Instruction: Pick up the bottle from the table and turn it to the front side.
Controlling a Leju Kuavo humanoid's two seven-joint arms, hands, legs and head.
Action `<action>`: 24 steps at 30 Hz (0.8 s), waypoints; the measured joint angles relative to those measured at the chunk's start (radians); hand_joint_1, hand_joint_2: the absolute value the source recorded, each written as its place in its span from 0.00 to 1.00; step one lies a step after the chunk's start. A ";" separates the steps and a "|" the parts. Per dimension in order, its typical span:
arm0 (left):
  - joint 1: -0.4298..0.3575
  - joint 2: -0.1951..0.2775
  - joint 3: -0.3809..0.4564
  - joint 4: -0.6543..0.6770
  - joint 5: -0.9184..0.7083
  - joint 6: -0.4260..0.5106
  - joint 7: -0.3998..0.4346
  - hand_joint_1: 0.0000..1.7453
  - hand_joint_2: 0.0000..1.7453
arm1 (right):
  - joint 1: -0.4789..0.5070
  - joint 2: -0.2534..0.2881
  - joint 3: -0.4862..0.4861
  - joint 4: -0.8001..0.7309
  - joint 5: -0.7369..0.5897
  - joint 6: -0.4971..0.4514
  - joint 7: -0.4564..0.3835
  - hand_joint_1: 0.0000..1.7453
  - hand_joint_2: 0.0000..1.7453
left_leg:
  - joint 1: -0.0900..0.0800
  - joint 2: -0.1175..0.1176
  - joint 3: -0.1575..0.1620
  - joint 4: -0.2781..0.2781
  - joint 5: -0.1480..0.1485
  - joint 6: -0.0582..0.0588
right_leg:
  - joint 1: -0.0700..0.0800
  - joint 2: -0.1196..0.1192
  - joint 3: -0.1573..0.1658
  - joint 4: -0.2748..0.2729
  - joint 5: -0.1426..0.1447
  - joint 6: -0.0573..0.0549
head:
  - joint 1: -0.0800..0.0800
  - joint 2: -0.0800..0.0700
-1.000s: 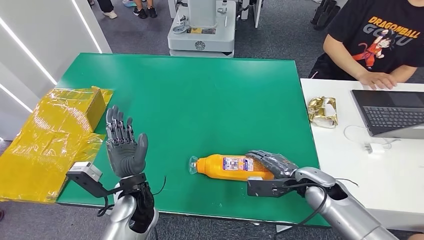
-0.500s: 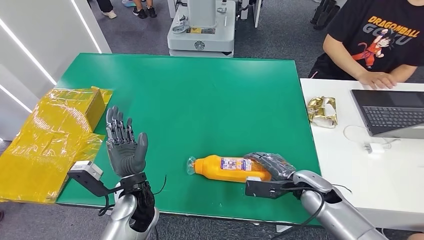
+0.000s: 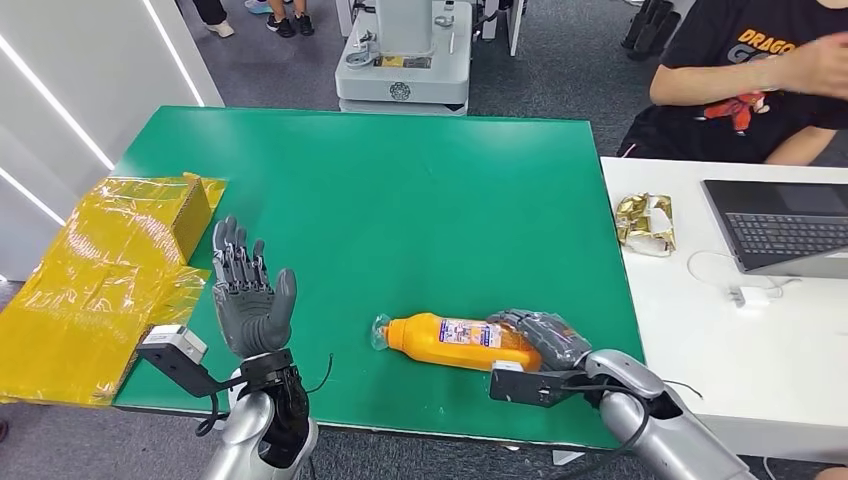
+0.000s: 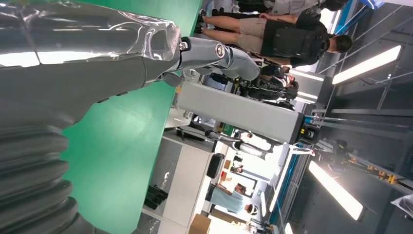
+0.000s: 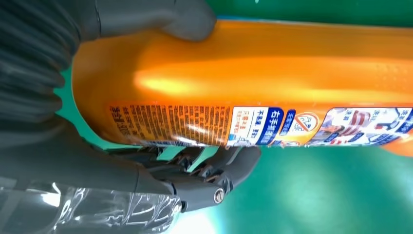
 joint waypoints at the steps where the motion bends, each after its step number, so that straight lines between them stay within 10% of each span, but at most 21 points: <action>1: 0.000 0.000 0.000 0.000 -0.001 0.001 0.000 0.00 1.00 | 0.010 0.006 -0.008 -0.004 0.005 -0.022 0.002 1.00 1.00 | 0.000 0.000 0.000 0.000 0.000 0.000 | 0.000 0.000 0.000 0.000 0.000 0.000 | 0.000 0.000; 14: 0.000 -0.009 0.000 0.006 -0.020 0.042 -0.001 0.00 1.00 | 0.123 0.179 -0.195 -0.059 0.020 -0.467 -0.054 1.00 1.00 | 0.000 0.000 -0.001 0.000 0.000 0.000 | 0.000 -0.001 -0.001 0.000 0.000 0.000 | 0.000 0.000; 24: -0.010 -0.010 0.001 0.026 -0.001 0.043 -0.001 0.00 1.00 | 0.178 0.238 -0.227 -0.093 -0.048 -0.560 -0.136 1.00 1.00 | 0.000 0.000 -0.001 0.000 0.000 0.000 | 0.000 0.000 -0.001 0.000 0.000 0.000 | 0.000 0.000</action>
